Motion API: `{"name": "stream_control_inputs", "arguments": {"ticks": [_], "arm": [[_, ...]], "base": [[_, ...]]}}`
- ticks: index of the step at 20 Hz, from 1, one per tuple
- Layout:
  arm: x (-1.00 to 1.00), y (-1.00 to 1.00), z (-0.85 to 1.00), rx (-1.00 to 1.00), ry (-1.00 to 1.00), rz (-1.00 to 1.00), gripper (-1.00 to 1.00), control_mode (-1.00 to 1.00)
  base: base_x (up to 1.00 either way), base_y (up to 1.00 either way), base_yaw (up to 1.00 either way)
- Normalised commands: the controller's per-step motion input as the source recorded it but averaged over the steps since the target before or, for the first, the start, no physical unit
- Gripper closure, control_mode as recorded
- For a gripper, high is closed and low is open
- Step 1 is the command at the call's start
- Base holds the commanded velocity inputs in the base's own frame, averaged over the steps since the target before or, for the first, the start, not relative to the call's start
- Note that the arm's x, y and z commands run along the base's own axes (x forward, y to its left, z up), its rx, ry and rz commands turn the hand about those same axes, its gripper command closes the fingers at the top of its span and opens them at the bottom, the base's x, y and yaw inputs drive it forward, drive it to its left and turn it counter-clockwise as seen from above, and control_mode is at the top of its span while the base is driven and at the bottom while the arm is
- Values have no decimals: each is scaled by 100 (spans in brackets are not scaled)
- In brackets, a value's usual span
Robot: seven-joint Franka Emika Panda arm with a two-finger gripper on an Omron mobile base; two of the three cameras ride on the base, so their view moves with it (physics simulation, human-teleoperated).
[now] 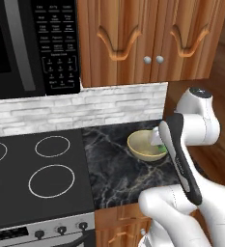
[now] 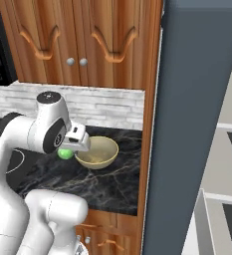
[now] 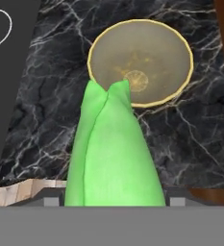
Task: Take the mango, corn, and lemon wedge from the freezer and place them in the bowl on the counter.
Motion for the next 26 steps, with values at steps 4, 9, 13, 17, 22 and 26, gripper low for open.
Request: {"name": "stream_control_inputs", "arguments": {"ticks": [4, 9, 13, 17, 22, 26], "arm": [[69, -2, -54, 0, 6, 0, 100, -100], [51, -2, -69, 0, 4, 0, 100, -100], [46, -3, -55, 0, 3, 0, 100, -100], [55, -11, -21, 1, 4, 0, 100, -100], [54, -12, -8, 1, 6, 0, 100, -100], [42, -3, -19, 0, 4, 0, 100, -100]], "base": [[0, 0, 0], [0, 0, 0], [0, 0, 0], [0, 0, 0], [0, 0, 0], [0, 0, 0]]}}
